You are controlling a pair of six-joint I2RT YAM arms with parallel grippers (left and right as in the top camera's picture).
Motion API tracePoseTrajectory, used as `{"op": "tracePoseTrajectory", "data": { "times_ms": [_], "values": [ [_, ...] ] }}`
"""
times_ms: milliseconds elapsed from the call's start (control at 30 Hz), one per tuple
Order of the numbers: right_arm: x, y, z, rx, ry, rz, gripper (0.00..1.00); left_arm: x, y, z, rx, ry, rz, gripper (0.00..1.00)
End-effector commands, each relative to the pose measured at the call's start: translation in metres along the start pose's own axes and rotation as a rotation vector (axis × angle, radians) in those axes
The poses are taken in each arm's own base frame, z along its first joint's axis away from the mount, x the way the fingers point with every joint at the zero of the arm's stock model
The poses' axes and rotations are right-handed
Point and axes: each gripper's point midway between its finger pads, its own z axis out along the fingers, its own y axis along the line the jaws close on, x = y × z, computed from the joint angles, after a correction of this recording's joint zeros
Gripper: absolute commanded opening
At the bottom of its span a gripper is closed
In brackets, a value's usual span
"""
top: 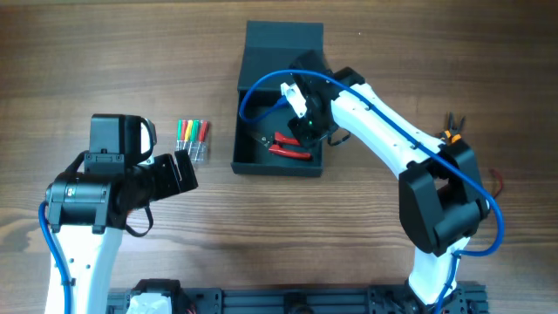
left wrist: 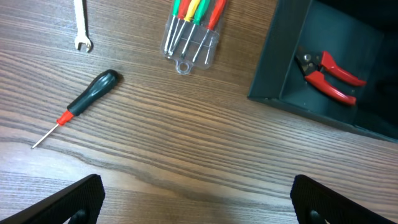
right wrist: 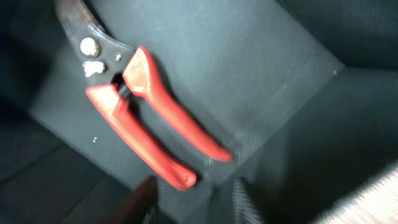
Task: Pack container
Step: 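Carry the snips into the green box and open the right gripper, then move the right gripper over the orange-black pliers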
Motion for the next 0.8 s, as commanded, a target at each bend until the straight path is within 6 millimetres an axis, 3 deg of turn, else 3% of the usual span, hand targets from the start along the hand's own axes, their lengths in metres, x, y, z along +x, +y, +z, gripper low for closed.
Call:
{"op": "tracePoseTrajectory", "data": {
  "times_ms": [0,33,167,233,367,433,600,700,767],
  "values": [
    [-0.031,0.006,-0.069,-0.003,-0.155,-0.004,0.78,-0.005,0.0,-0.008,-0.003,-0.036,0.0,1.0],
    [-0.033,0.004,-0.081,0.006,-0.173,-0.001,1.0,-0.005,0.0,-0.008,-0.003,-0.036,0.0,1.0],
    [-0.03,-0.035,-0.147,0.153,-0.275,0.264,1.0,-0.005,0.0,-0.008,-0.003,-0.035,0.0,1.0],
    [-0.014,-0.064,-0.179,0.225,-0.323,0.472,1.0,-0.004,0.0,-0.008,-0.004,-0.033,-0.001,1.0],
    [0.049,-0.125,-0.213,0.339,-0.325,0.956,1.0,-0.002,0.001,-0.008,-0.008,-0.023,-0.001,1.0],
    [0.082,-0.154,-0.215,0.374,-0.282,1.148,1.0,-0.001,0.001,-0.008,-0.009,-0.02,-0.001,1.0],
    [0.123,-0.193,-0.187,0.385,-0.183,1.284,1.0,-0.001,0.002,-0.008,-0.01,-0.018,-0.001,1.0],
    [0.142,-0.202,-0.142,0.327,-0.113,1.302,1.0,0.0,0.002,-0.008,-0.01,-0.017,-0.001,1.0],
    [0.151,-0.206,-0.122,0.317,-0.092,1.302,1.0,0.0,0.002,-0.008,-0.01,-0.017,-0.001,1.0]
  ]
}}
